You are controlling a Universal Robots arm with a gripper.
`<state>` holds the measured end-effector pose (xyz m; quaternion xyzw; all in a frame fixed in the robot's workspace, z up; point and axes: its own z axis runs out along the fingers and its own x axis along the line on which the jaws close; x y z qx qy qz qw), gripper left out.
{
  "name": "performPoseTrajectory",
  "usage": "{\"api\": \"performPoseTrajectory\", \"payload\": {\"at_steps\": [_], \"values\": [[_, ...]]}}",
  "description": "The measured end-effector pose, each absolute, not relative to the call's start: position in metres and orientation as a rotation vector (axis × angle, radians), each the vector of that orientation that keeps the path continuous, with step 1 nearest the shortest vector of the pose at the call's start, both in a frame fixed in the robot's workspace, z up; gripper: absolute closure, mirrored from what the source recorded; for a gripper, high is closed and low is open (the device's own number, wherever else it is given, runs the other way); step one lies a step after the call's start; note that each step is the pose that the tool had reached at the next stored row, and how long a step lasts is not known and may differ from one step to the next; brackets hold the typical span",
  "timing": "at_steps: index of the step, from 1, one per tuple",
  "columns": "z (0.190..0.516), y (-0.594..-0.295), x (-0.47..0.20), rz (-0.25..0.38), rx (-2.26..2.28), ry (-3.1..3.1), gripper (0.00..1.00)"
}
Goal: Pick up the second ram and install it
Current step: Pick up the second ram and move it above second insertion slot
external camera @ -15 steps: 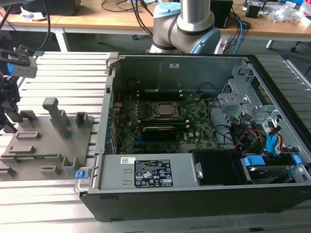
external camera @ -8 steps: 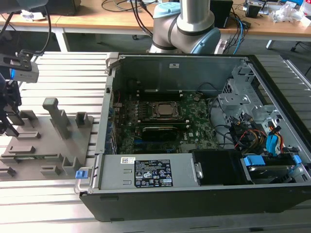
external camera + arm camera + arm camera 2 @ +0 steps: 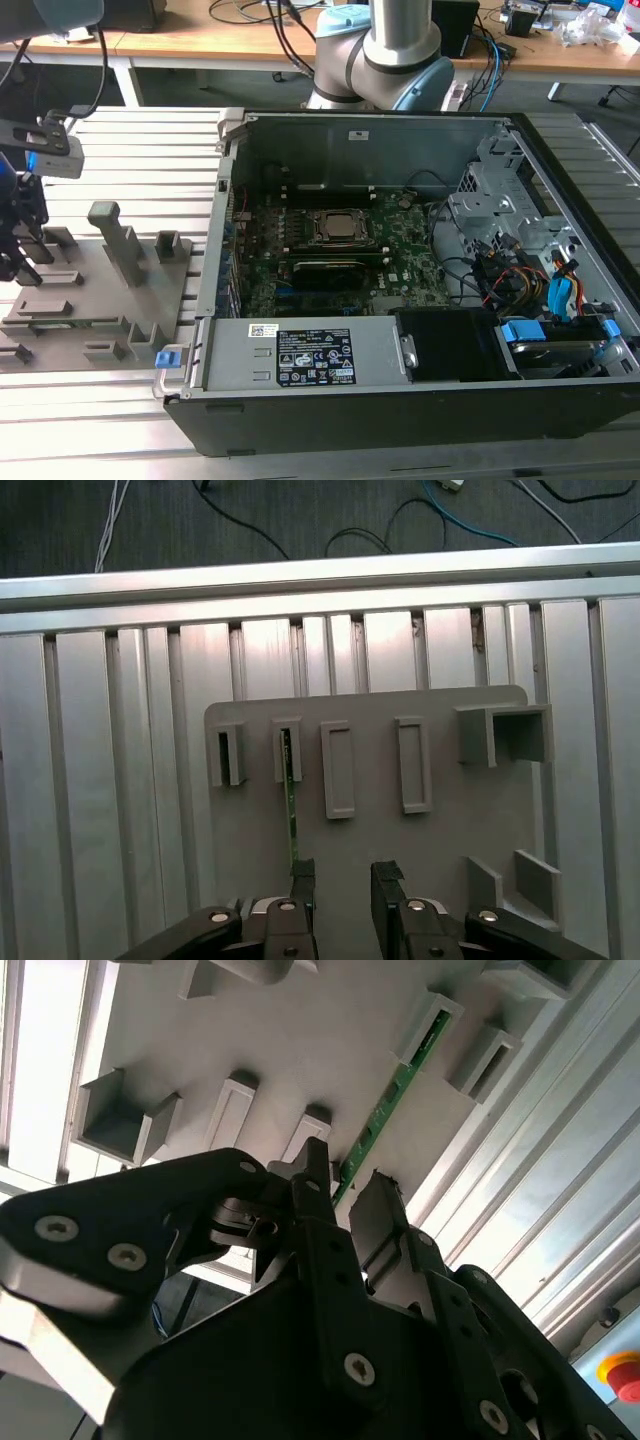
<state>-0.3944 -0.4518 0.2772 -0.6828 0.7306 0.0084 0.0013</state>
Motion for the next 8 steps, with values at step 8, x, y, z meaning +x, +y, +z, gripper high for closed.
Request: {"api": "performPoseTrajectory", "payload": {"at_steps": [8], "values": [[0.264,-0.452,-0.394,0.026,-2.144,2.293,0.64]]}}
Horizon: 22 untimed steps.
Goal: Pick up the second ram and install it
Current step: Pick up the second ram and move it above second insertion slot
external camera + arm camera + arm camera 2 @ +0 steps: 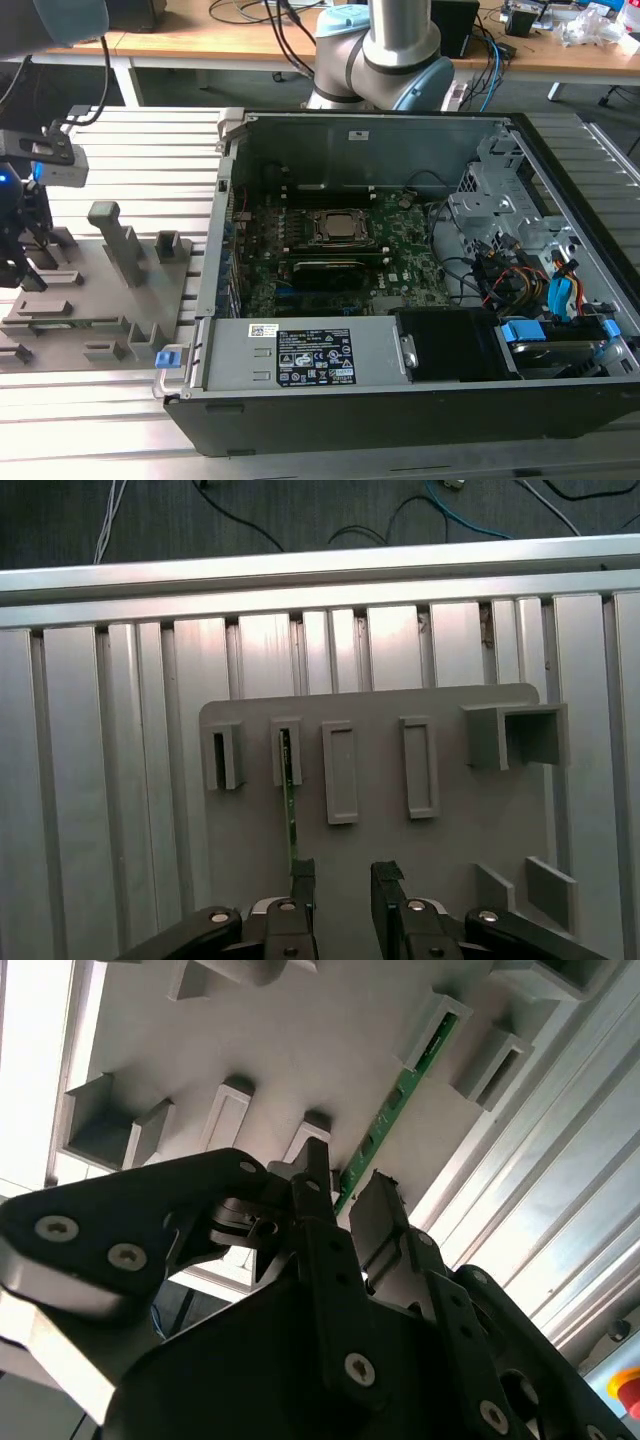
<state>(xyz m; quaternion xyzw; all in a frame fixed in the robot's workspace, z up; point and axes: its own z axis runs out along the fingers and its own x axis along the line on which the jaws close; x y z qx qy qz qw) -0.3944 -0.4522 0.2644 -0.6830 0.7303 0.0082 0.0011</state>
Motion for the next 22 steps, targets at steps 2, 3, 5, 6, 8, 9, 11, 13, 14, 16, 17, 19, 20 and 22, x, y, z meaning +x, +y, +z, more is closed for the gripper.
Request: {"api": "performPoseTrajectory", "payload": {"at_steps": [2,3,5,6,8,9,11,13,14,16,17,19,20,22], "values": [[0.261,-0.453,-0.394,0.025,-2.146,2.292,0.64],[0.260,-0.453,-0.394,0.025,-2.147,2.291,0.64],[0.241,-0.473,-0.392,0.025,-2.158,2.282,0.64],[0.235,-0.473,-0.389,0.024,-2.160,2.280,0.64],[0.227,-0.473,-0.388,0.024,-2.161,2.280,0.64],[0.222,-0.473,-0.388,0.024,-2.162,2.279,0.64],[0.218,-0.473,-0.388,0.024,-2.163,2.278,0.64],[0.212,-0.473,-0.388,0.024,-2.165,2.276,0.64],[0.209,-0.474,-0.388,0.024,-2.167,2.274,0.64],[0.203,-0.475,-0.388,0.024,-2.170,2.271,0.64],[0.202,-0.475,-0.388,0.024,-2.171,2.271,0.64],[0.202,-0.475,-0.388,0.024,-2.171,2.271,0.64],[0.202,-0.475,-0.388,0.024,-2.171,2.271,0.64],[0.202,-0.475,-0.388,0.024,-2.171,2.271,0.72]]}}
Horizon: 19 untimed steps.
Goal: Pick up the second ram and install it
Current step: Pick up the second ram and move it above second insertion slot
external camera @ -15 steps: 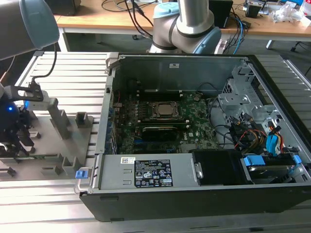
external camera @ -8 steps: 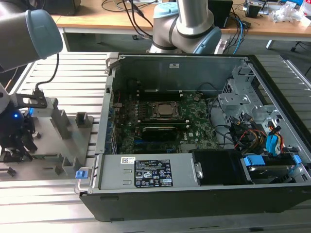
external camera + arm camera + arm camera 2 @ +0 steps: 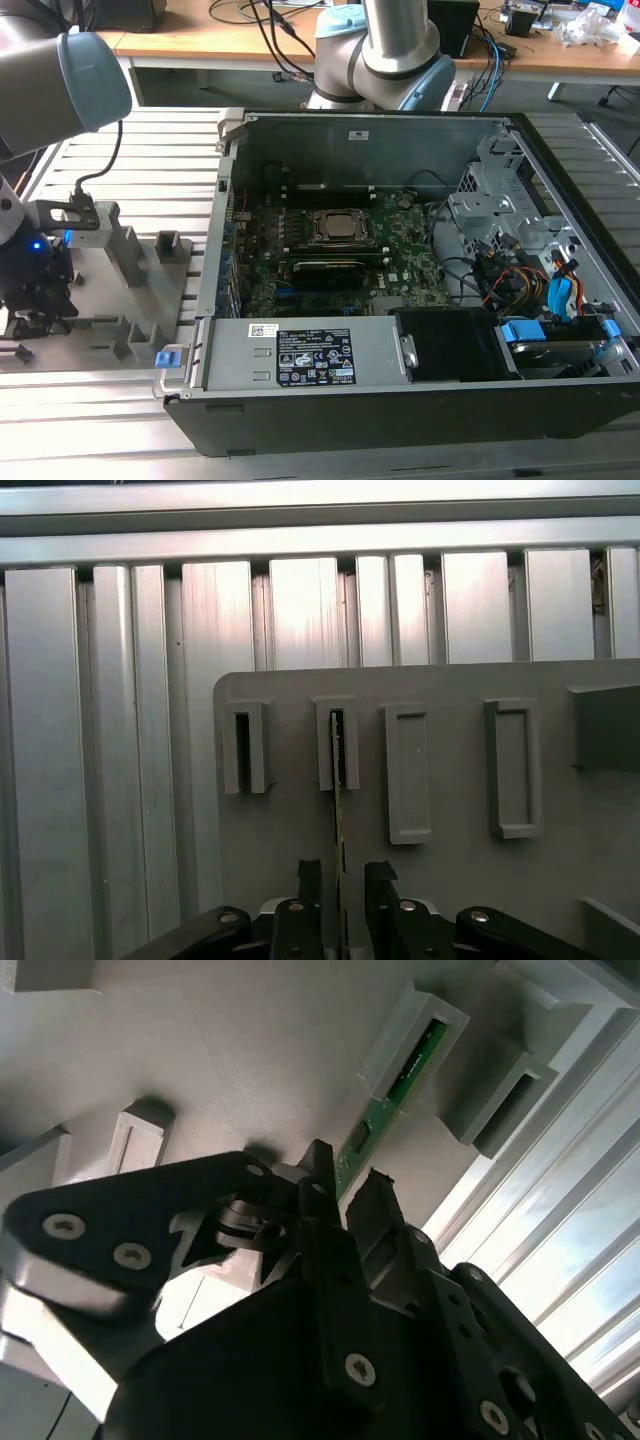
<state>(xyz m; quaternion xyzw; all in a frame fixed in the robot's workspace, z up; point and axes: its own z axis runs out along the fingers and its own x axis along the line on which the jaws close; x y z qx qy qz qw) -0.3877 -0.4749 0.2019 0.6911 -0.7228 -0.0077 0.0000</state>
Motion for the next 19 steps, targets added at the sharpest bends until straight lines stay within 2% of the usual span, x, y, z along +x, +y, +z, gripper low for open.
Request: {"api": "performPoseTrajectory", "payload": {"at_steps": [1,2,4,19], "values": [[0.2018,-0.4749,-0.3877,-0.024,2.171,-2.271,0.72],[0.2018,-0.4749,-0.3877,-0.024,2.171,-2.271,0.84],[0.2017,-0.4749,-0.3877,-0.024,2.171,-2.271,0.86],[0.2008,-0.4749,-0.3877,-0.024,2.171,-2.271,0.86]]}}
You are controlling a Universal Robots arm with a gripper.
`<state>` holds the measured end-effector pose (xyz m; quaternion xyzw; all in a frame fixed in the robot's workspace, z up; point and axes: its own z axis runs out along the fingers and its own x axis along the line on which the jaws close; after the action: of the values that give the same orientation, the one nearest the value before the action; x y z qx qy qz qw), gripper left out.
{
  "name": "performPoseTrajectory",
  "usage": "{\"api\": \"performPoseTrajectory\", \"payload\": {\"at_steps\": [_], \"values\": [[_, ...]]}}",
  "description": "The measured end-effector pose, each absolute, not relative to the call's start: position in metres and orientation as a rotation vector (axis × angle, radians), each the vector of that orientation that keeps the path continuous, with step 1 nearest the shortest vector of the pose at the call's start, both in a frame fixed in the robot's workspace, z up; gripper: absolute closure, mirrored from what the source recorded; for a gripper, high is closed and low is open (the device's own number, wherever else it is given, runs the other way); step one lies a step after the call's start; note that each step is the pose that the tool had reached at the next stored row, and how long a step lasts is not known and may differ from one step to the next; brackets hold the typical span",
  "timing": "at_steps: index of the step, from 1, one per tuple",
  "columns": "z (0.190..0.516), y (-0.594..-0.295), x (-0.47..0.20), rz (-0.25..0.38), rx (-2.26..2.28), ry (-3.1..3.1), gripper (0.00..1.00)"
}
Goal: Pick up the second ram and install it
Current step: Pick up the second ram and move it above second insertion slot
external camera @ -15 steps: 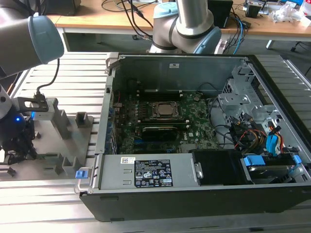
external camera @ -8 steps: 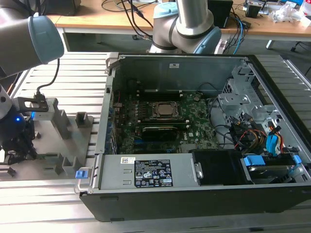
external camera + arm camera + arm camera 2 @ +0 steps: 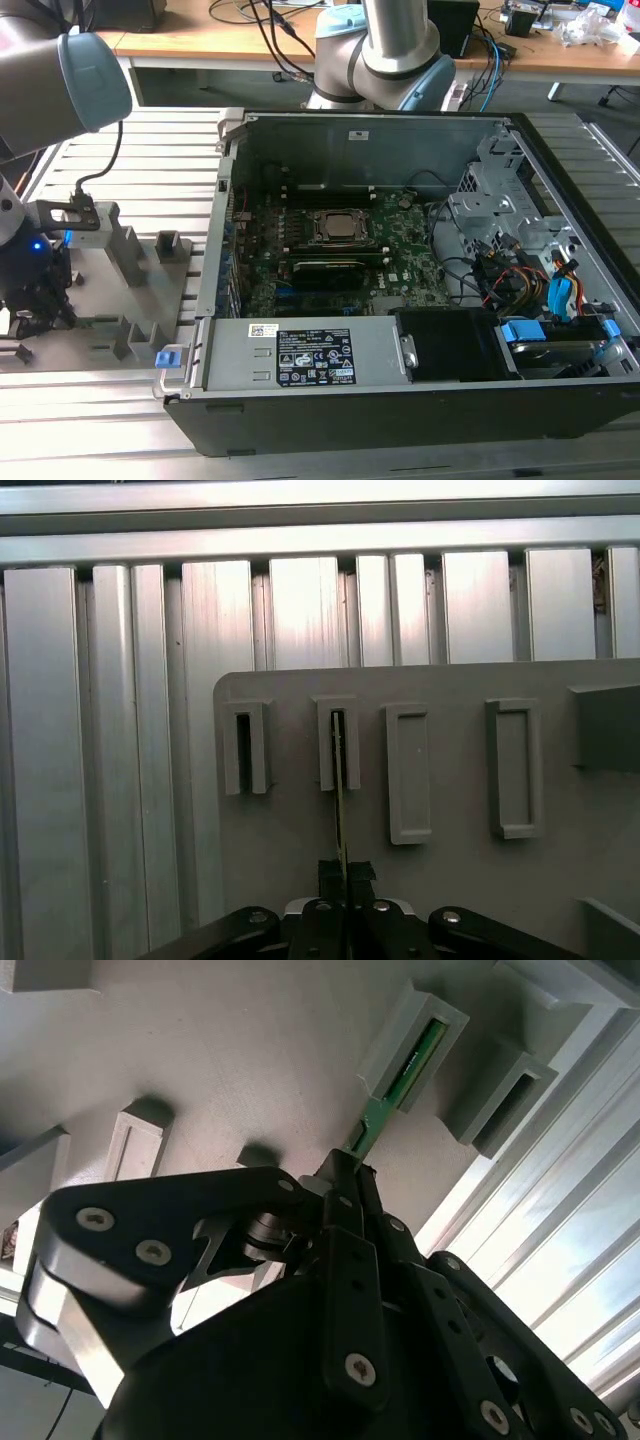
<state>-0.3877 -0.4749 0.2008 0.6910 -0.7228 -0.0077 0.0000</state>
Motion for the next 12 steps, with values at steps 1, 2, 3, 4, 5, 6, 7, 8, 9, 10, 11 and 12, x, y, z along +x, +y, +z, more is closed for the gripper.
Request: {"api": "performPoseTrajectory", "payload": {"at_steps": [1,2,3,4,5,6,7,8,9,10,11,12], "values": [[0.2008,-0.4749,-0.3877,-0.024,2.171,-2.271,0.86],[0.2009,-0.4749,-0.3877,-0.024,2.171,-2.270,0.86],[0.2010,-0.4749,-0.3876,-0.024,2.171,-2.271,0.86],[0.2014,-0.4749,-0.3876,-0.024,2.171,-2.271,0.86],[0.2031,-0.4749,-0.3876,-0.024,2.171,-2.271,0.86],[0.2044,-0.4749,-0.3877,-0.024,2.171,-2.270,0.86],[0.2053,-0.4749,-0.3876,-0.024,2.171,-2.270,0.86],[0.2067,-0.4749,-0.3877,-0.024,2.171,-2.270,0.86],[0.2075,-0.4749,-0.3877,-0.024,2.171,-2.270,0.86],[0.2084,-0.4749,-0.3877,-0.024,2.171,-2.270,0.86],[0.2092,-0.4749,-0.3877,-0.024,2.171,-2.270,0.86],[0.2102,-0.4749,-0.3876,-0.024,2.171,-2.270,0.86]]}}
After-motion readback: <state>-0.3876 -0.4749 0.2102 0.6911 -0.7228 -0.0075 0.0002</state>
